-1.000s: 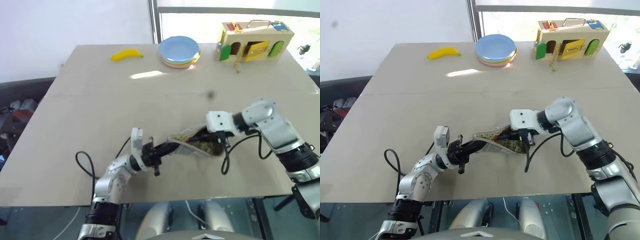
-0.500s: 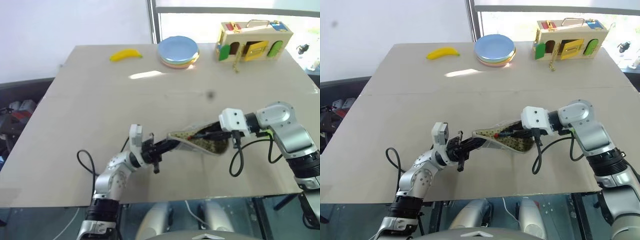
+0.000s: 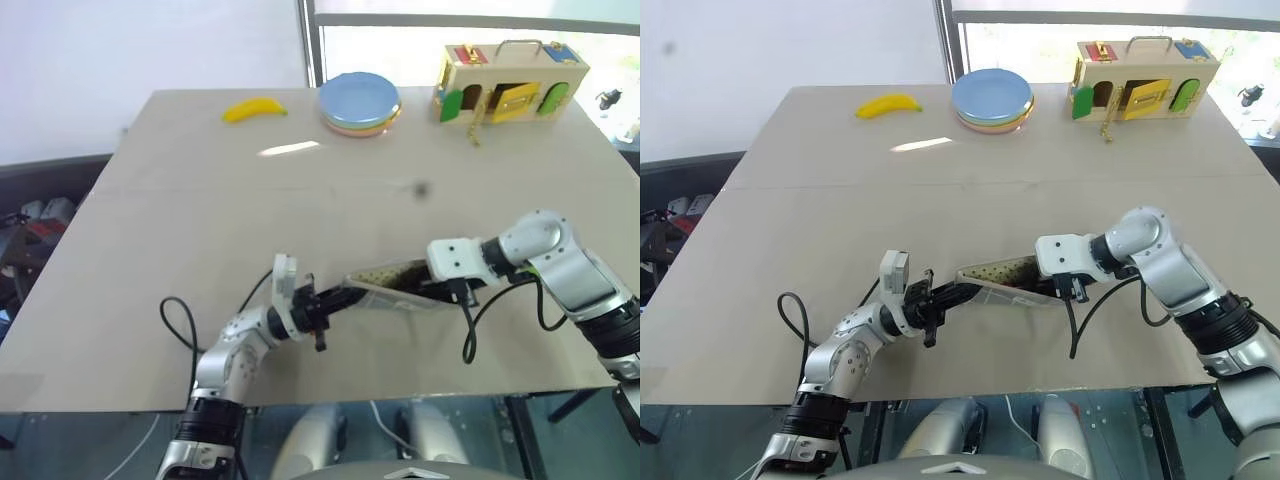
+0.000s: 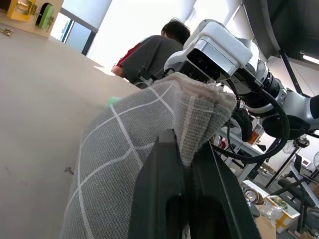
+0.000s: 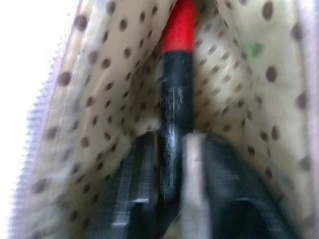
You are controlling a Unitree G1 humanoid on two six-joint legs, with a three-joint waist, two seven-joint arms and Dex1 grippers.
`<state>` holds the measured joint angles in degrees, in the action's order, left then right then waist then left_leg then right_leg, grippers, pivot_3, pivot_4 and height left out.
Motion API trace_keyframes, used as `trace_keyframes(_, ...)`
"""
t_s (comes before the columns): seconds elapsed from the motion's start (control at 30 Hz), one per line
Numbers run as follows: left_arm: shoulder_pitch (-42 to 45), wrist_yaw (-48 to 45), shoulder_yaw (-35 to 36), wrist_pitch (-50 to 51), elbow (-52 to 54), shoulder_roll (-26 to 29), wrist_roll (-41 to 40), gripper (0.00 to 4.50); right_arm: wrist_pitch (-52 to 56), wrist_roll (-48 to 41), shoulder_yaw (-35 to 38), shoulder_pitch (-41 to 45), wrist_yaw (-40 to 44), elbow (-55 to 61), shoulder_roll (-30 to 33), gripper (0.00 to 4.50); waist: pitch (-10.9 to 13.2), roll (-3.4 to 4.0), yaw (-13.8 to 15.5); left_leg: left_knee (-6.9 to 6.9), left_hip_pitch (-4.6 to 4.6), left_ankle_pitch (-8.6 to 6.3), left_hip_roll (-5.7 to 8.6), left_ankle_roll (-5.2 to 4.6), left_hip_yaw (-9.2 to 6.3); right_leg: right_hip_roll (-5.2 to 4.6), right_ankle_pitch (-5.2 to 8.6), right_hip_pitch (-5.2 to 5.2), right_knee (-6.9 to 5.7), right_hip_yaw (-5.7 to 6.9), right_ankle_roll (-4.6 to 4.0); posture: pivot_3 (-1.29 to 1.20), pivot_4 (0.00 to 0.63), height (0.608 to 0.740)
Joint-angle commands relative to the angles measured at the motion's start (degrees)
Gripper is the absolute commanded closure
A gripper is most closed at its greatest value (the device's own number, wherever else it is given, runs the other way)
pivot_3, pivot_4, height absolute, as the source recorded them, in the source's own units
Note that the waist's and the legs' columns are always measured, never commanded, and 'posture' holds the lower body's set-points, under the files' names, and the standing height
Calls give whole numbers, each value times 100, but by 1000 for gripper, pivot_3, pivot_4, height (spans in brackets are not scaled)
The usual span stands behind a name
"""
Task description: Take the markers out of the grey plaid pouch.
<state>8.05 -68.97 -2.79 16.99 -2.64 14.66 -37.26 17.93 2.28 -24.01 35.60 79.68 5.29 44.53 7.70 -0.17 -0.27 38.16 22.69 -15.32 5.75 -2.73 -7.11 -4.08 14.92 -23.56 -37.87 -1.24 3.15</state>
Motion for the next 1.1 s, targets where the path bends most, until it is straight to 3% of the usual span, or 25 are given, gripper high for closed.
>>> trace_keyframes(0.03,-81,-15,39,-63,160,26,-21,4500,329,28,-4,80,-40,56,-26,3059,0,0,-11,0,0,0,0,0,1,0,0,0,-1,-1,0,0,150,740)
trace_keyframes(0.23,-111,-29,3,-84,171,49,14,4500,933,-27,-182,58,-162,202,-356,3059,0,0,-31,-1,-1,0,-1,0,0,1,0,0,-2,-1,0,0,150,740)
trace_keyframes(0.5,-131,-43,-15,-92,187,66,30,4500,787,279,-343,59,-430,132,-431,3059,-1,1,-40,-1,-2,0,-1,0,2,1,0,-1,-2,-2,0,0,150,740)
trace_keyframes(0.6,-140,-42,-8,-86,193,66,34,4500,640,337,-360,65,-463,100,-412,4221,-1,1,-40,-1,-3,0,-1,0,2,2,0,-1,-2,-2,0,0,150,740)
trace_keyframes(0.8,-169,-37,-3,-71,229,82,30,4500,573,219,-77,157,-579,88,-420,4228,-1,1,-40,0,-3,0,-1,0,2,2,0,0,-2,-2,0,0,150,740)
trace_keyframes(1.1,-196,-36,25,-55,230,118,14,4500,706,-913,928,-90,-318,694,-34,4228,0,1,-20,-2,0,0,-1,0,0,1,0,0,1,-1,0,0,150,740)
